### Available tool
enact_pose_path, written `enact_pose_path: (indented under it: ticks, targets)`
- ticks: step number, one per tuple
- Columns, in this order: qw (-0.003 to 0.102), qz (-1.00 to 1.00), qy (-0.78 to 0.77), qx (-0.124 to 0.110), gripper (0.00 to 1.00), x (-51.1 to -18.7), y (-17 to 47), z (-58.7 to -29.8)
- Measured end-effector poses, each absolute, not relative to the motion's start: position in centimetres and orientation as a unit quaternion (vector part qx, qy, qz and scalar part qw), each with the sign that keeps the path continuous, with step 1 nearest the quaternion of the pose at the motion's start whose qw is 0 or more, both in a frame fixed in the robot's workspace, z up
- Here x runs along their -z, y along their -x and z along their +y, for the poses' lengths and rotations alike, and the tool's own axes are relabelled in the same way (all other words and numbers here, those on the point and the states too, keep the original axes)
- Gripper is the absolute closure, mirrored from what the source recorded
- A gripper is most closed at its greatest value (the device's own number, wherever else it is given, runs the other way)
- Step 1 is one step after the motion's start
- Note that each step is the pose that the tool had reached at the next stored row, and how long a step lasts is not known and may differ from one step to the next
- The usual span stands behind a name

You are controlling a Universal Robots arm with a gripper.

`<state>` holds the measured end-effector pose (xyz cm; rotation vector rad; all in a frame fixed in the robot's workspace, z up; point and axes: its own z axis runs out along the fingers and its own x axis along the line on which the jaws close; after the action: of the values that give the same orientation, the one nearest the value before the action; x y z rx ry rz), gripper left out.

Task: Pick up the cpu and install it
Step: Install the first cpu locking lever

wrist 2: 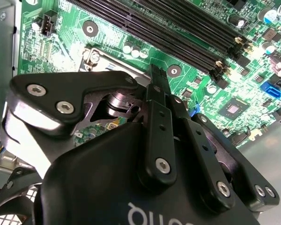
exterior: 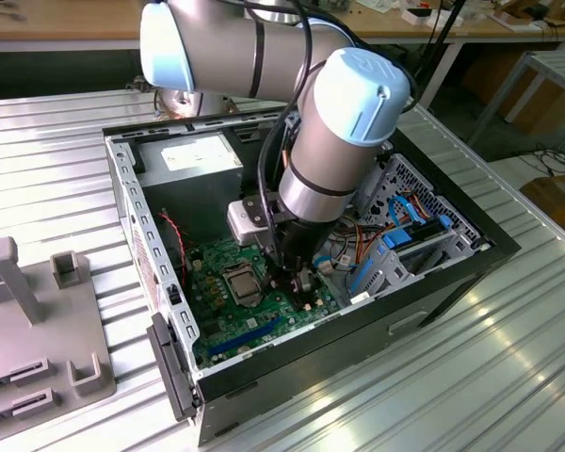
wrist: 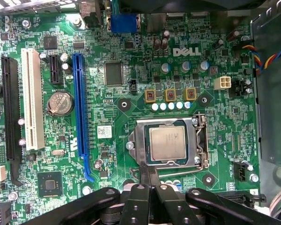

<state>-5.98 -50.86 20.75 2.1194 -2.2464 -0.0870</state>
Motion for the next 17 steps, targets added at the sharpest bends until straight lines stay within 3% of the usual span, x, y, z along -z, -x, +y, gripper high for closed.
enact_pose_path:
  ticks: [17]
  targets:
    - [0.026, -0.724, -0.689, 0.028, 0.89, -20.39, 5.24, -50.87]
